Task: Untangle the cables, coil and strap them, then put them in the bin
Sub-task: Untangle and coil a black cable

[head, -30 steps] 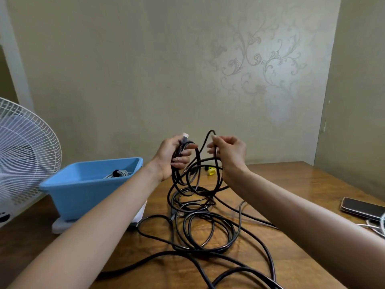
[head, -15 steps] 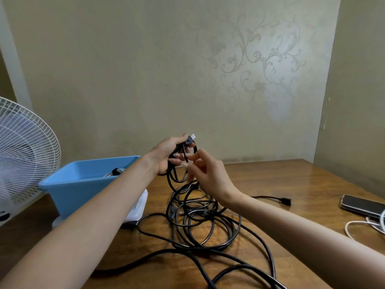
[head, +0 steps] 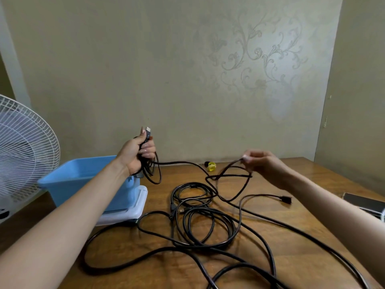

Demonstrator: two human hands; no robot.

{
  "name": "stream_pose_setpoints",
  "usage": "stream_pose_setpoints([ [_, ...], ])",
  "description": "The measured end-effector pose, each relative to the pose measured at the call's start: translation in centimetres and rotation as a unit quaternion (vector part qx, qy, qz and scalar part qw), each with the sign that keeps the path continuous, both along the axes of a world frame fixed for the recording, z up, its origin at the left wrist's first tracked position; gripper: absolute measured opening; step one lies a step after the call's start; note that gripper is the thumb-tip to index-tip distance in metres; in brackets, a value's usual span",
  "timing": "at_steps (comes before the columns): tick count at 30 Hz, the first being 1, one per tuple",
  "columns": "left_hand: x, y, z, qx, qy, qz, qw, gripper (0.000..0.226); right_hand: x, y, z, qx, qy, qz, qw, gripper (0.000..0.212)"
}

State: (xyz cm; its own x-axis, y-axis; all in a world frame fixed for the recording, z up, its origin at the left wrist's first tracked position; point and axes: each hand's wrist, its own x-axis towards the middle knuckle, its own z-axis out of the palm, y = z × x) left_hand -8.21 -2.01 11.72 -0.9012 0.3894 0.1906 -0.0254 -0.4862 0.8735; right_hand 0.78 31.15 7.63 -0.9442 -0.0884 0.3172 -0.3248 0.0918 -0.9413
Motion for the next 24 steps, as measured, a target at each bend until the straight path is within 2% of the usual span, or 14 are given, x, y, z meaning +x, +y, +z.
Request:
stream_pose_setpoints([
  [2, -0.5, -0.5, -0.3, -0.034, 0.021, 0.035, 0.999, 0.035, -0.1, 1.3, 0.4, -0.094, -0.010, -0.052, 0.994, 0.016],
  [5, -0.4, 0.2, -0.6, -0.098, 0.056, 0.059, 0.992, 0.034, -0.5, 2.1, 0.5, -0.097, -0.011, -0.154, 0.983, 0.026],
  [10, 0.0, 1.5, -0.5, -0.179, 0.098, 0.083, 0.975, 0.031, -1.1, 1.6, 1.4, -0.165, 0.011, -0.199, 0.966, 0.025],
  [11, 0.0, 1.3, -0.5, -0.195, 0.106, 0.093, 0.971, 0.031, -0.9, 2.0, 1.7, -0.119, 0.050, -0.217, 0.968, 0.022],
  [13, 0.2, 0.9, -0.6, -0.229, 0.118, 0.115, 0.959, 0.032, -0.7, 3.6, 2.2, 0.138, 0.130, -0.234, 0.954, 0.024],
  [14, 0.3, 0.7, -0.6, -0.244, 0.123, 0.124, 0.954, 0.032, -0.5, 4.1, 2.5, 0.283, 0.115, -0.202, 0.930, 0.027],
  [15, 0.5, 0.7, -0.6, -0.257, 0.127, 0.125, 0.950, 0.033, -0.2, 4.1, 2.7, 0.395, 0.052, -0.142, 0.906, 0.030],
  [17, 1.1, 1.1, -0.4, -0.282, 0.133, 0.099, 0.945, 0.037, 0.2, 2.9, 2.4, 0.544, -0.062, -0.062, 0.835, 0.031],
  [18, 1.4, 1.6, -0.1, -0.298, 0.138, 0.076, 0.942, 0.040, 0.2, 1.8, 2.2, 0.578, -0.056, -0.058, 0.812, 0.027],
  [19, 1.8, 2.2, 0.2, -0.319, 0.144, 0.051, 0.935, 0.045, 0.0, 0.5, 1.8, 0.569, -0.010, -0.071, 0.819, 0.022],
  [20, 2.2, 2.9, 0.6, -0.340, 0.151, 0.021, 0.928, 0.048, -0.4, -0.9, 1.4, 0.527, 0.051, -0.093, 0.843, 0.017],
  [21, 2.7, 3.7, 1.0, -0.355, 0.155, -0.016, 0.922, 0.050, -0.6, -2.3, 1.1, 0.470, 0.112, -0.108, 0.869, 0.023],
  [23, 3.8, 4.9, 1.7, -0.384, 0.156, -0.098, 0.905, 0.050, -0.7, -4.9, 1.3, 0.367, 0.238, -0.091, 0.895, 0.069],
  [24, 4.4, 5.4, 2.1, -0.403, 0.162, -0.134, 0.891, 0.049, -0.6, -5.8, 1.9, 0.339, 0.295, -0.062, 0.891, 0.090],
])
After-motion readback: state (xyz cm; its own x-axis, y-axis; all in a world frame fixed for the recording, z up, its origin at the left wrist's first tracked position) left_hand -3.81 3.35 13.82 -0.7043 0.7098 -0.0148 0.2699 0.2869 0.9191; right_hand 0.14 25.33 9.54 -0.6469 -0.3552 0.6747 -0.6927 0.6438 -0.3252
